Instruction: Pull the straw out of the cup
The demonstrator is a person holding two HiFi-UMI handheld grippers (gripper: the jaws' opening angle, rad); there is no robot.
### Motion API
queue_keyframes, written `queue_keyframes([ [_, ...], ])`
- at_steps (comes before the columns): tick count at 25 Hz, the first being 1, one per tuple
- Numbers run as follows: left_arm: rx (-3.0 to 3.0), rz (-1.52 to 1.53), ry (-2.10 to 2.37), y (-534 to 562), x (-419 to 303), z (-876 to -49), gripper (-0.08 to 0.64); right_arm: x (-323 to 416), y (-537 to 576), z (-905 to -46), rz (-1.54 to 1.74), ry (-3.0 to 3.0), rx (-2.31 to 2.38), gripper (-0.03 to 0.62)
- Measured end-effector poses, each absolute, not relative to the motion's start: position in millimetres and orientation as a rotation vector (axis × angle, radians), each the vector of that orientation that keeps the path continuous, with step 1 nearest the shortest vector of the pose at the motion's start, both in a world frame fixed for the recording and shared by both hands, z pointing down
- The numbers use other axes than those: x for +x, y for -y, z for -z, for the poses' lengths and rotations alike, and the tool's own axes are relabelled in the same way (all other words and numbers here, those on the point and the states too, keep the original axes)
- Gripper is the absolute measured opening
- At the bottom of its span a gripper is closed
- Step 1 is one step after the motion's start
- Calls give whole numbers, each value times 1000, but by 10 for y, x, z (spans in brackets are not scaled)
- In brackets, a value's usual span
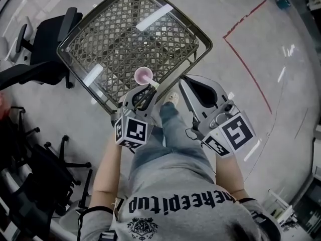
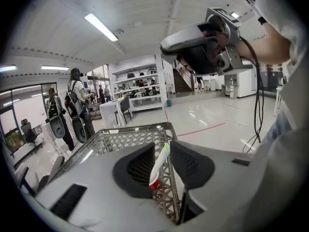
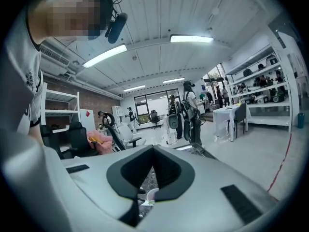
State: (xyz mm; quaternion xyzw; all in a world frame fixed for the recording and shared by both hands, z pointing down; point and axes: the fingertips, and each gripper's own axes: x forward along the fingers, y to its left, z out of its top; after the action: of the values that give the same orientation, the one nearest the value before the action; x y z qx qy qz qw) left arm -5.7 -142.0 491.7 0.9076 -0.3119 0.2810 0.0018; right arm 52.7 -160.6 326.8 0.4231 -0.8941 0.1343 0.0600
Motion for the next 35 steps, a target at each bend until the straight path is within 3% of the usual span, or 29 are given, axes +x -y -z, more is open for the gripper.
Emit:
queue_keyframes([
  [26, 2742, -1127, 1040, 1640, 11, -5672, 161, 795, 1673, -3505, -486, 2656, 1275, 12],
  [35, 2705, -1100, 1085, 1678, -10, -5681, 129, 797, 1704, -3522, -495, 2655, 1268, 12],
])
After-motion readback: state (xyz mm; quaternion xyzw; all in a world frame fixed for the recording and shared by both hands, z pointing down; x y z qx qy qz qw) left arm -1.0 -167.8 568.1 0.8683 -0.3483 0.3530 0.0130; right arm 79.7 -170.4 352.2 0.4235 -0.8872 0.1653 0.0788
